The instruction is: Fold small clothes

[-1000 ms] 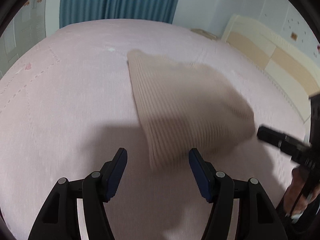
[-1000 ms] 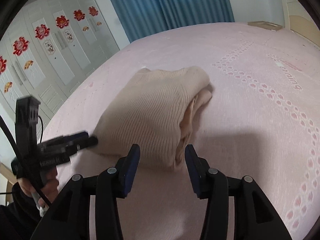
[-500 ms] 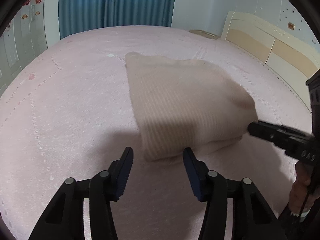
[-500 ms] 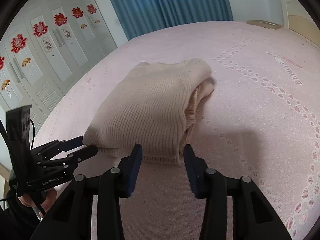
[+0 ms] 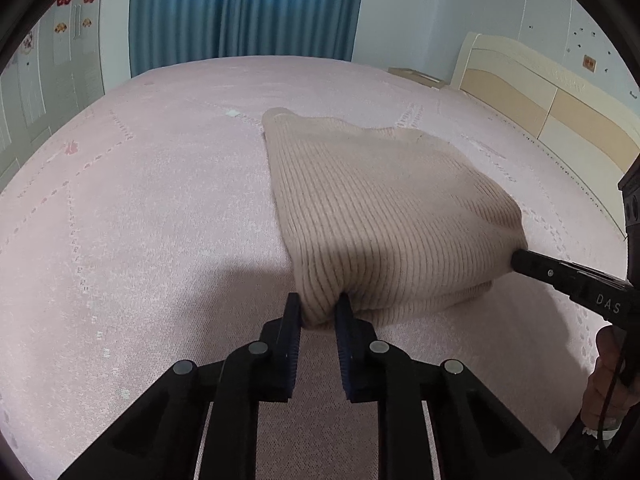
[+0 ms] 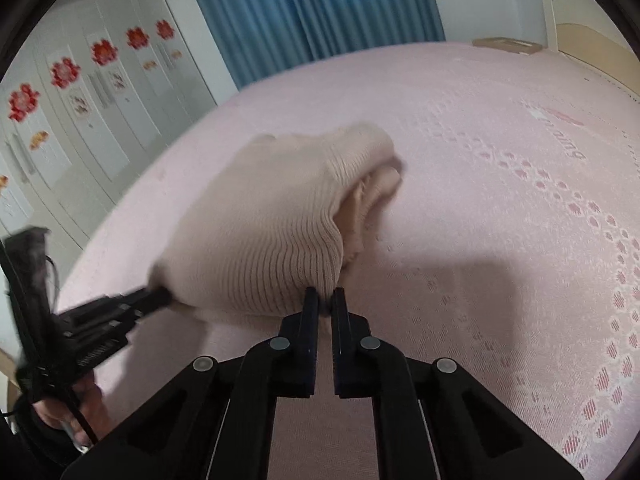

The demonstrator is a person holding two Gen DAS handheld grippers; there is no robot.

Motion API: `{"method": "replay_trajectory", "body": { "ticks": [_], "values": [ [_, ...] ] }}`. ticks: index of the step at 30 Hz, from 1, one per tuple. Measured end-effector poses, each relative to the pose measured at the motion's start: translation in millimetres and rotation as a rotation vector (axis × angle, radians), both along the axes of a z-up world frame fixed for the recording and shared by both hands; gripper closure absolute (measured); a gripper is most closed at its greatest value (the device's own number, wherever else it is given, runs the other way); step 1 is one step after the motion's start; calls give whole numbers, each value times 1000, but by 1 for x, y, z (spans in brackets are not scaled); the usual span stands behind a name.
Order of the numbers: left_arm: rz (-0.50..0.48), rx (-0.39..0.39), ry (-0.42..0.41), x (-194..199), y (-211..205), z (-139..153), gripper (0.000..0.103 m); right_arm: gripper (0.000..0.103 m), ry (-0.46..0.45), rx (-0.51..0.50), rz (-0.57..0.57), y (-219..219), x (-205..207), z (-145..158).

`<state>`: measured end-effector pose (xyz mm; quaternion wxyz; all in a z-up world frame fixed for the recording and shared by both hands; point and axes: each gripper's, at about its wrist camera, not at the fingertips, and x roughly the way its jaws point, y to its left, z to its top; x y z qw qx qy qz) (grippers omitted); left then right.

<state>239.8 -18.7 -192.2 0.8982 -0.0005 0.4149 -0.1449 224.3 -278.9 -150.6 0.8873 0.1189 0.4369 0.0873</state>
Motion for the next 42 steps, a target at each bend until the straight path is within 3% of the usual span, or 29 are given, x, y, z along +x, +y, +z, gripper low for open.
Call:
{"method": "replay_trajectory", "body": {
  "ticks": [6, 7, 9, 10, 15, 22, 23, 24, 26, 28, 30, 31, 33, 35, 37, 39, 42],
  "values": [
    [-11, -12, 32, 4, -2, 0, 80, 92, 9, 18, 45, 2, 0, 3],
    [-17, -24, 46, 3, 0, 1, 78, 89, 8, 40, 51, 0, 0, 5],
    [-22, -54, 61, 0, 6, 2, 75, 70, -11, 109, 56, -7, -1, 10],
    [-28, -78, 59, -2, 9, 5, 75, 70, -40, 130, 39, -11, -3, 14],
    [-8, -123, 9, -5, 26, 16, 44, 69, -84, 171, -30, -17, 16, 22],
    [70, -136, 6, 10, 37, 16, 44, 69, 73, 130, -101, -12, 85, 9],
    [80, -130, 6, 13, 37, 15, 44, 73, 84, 121, -111, -11, 90, 4],
    [90, -123, 5, 16, 37, 14, 44, 89, 78, 134, -112, -12, 90, 0],
    [111, -116, -4, 20, 38, 13, 44, 90, -4, 179, -92, -12, 79, 3],
    [129, -132, -2, 24, 42, 11, 44, 91, -147, 291, -47, -20, 59, 18],
    [139, -165, 14, 27, 46, 10, 44, 91, -180, 283, -52, -24, 51, 24],
    [142, -181, 24, 30, 47, 9, 44, 91, -150, 231, -73, -23, 54, 19],
    [139, -223, 51, 37, 48, 7, 44, 90, -6, 141, -116, -20, 69, -9],
    [139, -243, 75, 45, 45, 3, 44, 87, 57, 146, -136, -19, 76, -24],
    [147, -249, 81, 50, 43, 1, 44, 78, 19, 153, -125, -20, 74, -13],
    [148, -260, 83, 51, 40, 2, 44, 71, -80, 168, -118, -21, 66, 8],
    [146, -257, 83, 58, 36, 2, 44, 65, -200, 71, -138, -19, 66, 30]
  ]
}}
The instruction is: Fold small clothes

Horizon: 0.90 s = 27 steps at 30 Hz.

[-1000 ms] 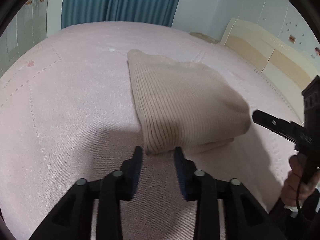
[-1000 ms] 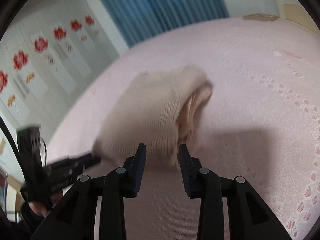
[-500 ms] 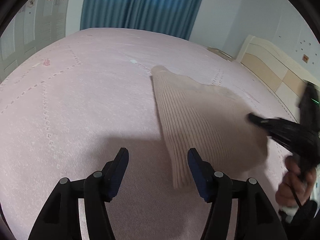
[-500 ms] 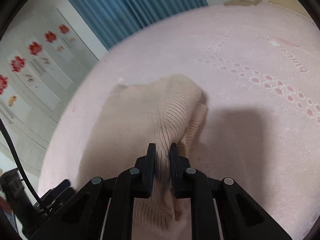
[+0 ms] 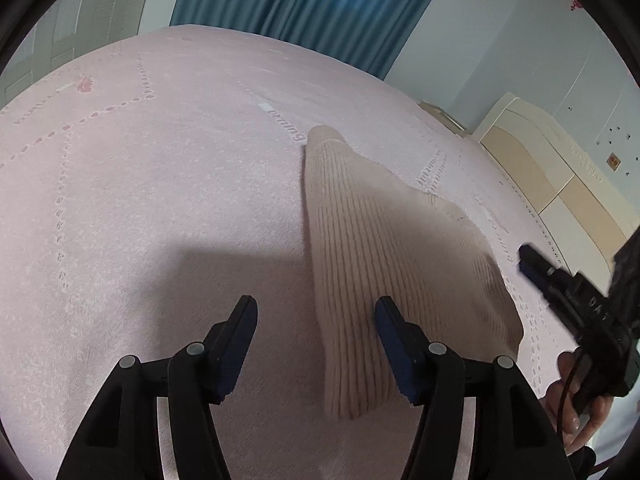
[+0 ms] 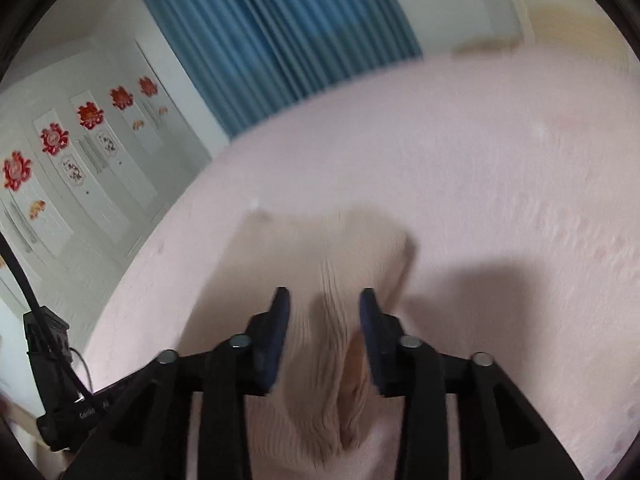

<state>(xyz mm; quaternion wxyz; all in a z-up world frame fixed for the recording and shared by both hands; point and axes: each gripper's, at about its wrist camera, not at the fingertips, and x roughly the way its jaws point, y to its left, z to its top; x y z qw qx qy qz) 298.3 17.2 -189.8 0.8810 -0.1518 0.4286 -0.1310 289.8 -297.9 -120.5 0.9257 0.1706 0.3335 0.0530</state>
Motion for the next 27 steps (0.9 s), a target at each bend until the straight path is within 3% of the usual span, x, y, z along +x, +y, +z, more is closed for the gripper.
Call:
{"method": "replay_trajectory", "body": {
  "ticks": [4, 11, 13, 19, 27],
  "values": [
    [2, 31, -9, 8, -8, 0, 44, 65, -18, -88, 40, 23, 9, 5],
    [8, 43, 9, 11, -8, -5, 38, 65, 141, -308, 100, 60, 27, -37],
    [8, 59, 7, 10, -12, -6, 38, 65, 132, -337, 95, 65, 23, -40],
    [-10, 113, -5, 12, -20, -7, 36, 63, 166, -301, 94, 59, 27, -41],
    [-2, 42, 28, 11, -7, -6, 35, 60, 150, -213, 86, 54, 24, -39]
  ]
}}
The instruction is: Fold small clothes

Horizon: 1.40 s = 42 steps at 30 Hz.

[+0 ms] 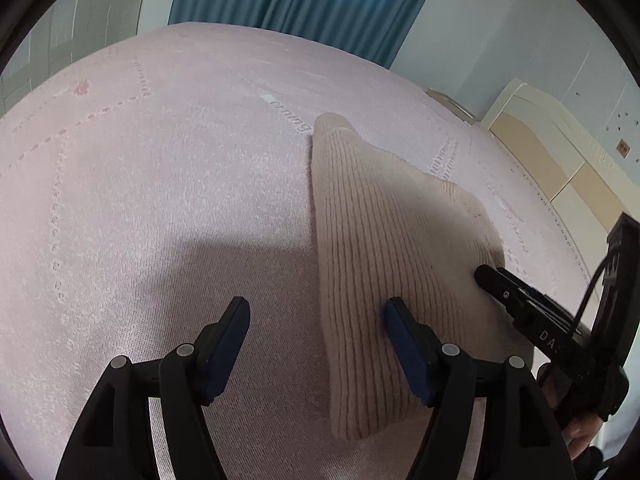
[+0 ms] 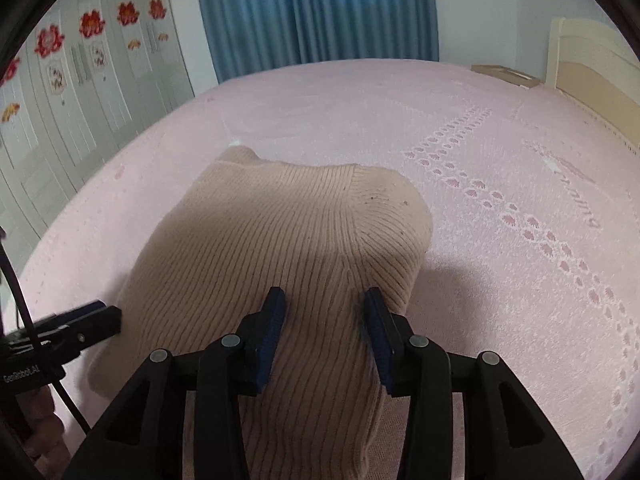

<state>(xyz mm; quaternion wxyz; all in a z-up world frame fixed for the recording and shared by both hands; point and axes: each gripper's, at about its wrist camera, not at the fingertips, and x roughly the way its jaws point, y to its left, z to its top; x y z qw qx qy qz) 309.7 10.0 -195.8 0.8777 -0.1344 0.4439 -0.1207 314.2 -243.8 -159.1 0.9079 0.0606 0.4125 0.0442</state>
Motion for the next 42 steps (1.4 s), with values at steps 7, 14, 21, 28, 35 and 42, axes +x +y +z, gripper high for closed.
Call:
{"method": "replay_trajectory", "body": {
  "ticks": [7, 14, 21, 28, 35, 42],
  "values": [
    [-42, 32, -26, -21, -4, 10, 36, 46, 11, 68, -27, -6, -39, 13],
    [-55, 161, -45, -73, -11, 25, 36, 46, 99, 45, -72, -11, -89, 32],
    [-22, 138, -99, -137, -10, 74, 27, 35, 119, -36, -129, -13, -145, 75],
    [-1, 172, -178, -188, -9, 143, 15, 10, -19, -98, -170, -11, -213, 147],
    [23, 205, -228, -231, -14, 184, 9, 2, -116, -113, -178, -5, -261, 203],
    [32, 233, -261, -248, -22, 206, 7, 1, -135, -112, -165, -2, -287, 224]
  ]
}}
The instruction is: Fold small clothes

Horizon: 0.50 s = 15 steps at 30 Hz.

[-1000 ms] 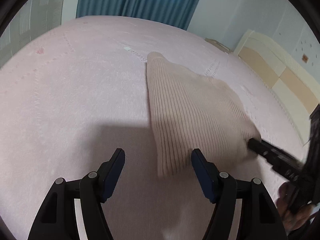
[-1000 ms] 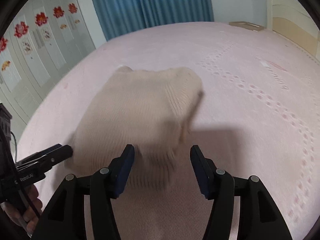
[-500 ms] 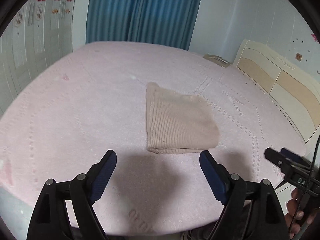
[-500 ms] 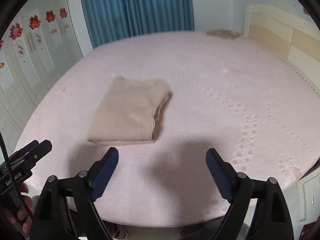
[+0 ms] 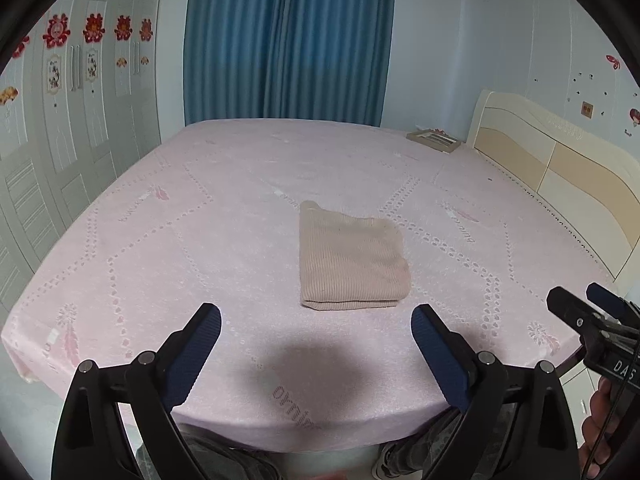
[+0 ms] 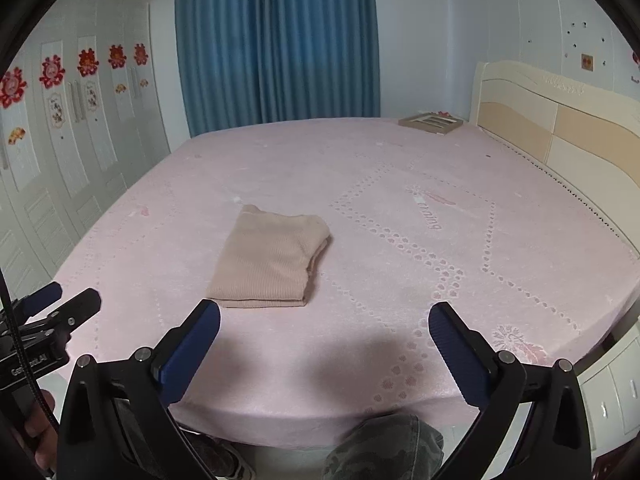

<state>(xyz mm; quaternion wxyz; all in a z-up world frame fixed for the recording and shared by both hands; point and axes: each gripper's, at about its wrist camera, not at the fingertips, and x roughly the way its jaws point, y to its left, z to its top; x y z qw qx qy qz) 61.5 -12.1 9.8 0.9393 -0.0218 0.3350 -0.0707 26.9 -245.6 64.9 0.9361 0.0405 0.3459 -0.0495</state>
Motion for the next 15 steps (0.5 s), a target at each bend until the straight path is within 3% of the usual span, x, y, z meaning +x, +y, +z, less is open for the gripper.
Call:
{"method": "replay_trajectory", "body": {
  "ticks": [15],
  "values": [
    [5, -7, -17, -12, 0, 7, 6, 1, -6, 18, 3, -2, -16, 8]
  ]
}}
